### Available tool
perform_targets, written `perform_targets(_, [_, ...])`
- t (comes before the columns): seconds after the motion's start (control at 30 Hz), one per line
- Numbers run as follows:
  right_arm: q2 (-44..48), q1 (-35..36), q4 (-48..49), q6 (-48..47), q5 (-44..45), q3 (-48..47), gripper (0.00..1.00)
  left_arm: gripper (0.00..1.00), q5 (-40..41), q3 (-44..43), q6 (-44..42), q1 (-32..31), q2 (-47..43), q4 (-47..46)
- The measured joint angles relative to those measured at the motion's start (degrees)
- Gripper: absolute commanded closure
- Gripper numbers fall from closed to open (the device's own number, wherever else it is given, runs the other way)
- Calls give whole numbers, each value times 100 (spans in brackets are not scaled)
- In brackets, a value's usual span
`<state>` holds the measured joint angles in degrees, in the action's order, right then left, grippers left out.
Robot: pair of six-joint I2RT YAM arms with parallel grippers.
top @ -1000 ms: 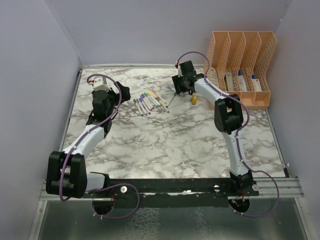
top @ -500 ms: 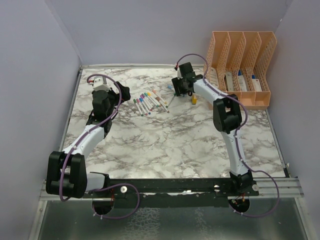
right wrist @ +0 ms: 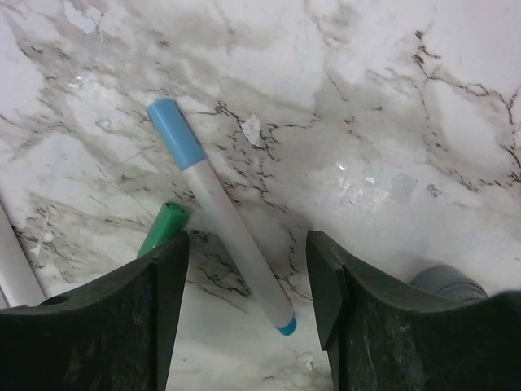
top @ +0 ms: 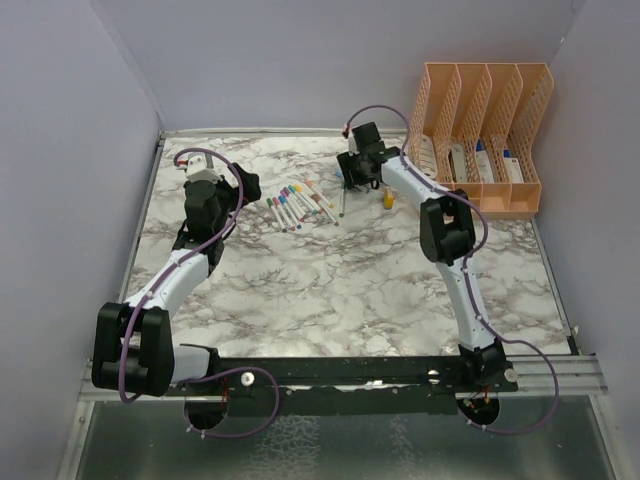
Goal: Open the pen caps
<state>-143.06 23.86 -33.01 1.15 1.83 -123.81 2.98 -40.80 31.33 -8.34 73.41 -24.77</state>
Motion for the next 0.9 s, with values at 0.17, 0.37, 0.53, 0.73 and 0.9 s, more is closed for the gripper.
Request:
perform_targets(0.17, [-129,122,-15,0,-184,-195,40,1,2,0,-4,0,0,0])
perform_targets(0.37, [-168,229,-28,4,-208,-264,39,1,2,0,-7,0,0,0])
perform_targets(0.53, [-168,214,-15,20,-149,-240,40,1,2,0,-4,0,0,0])
perform_targets(0.73, [-63,57,85,79,-173,-22,47,1,0,0,-4,0,0,0])
perform_targets(0.9, [15,-35,133,79,-221,127,65,1,0,0,0,0,0,0])
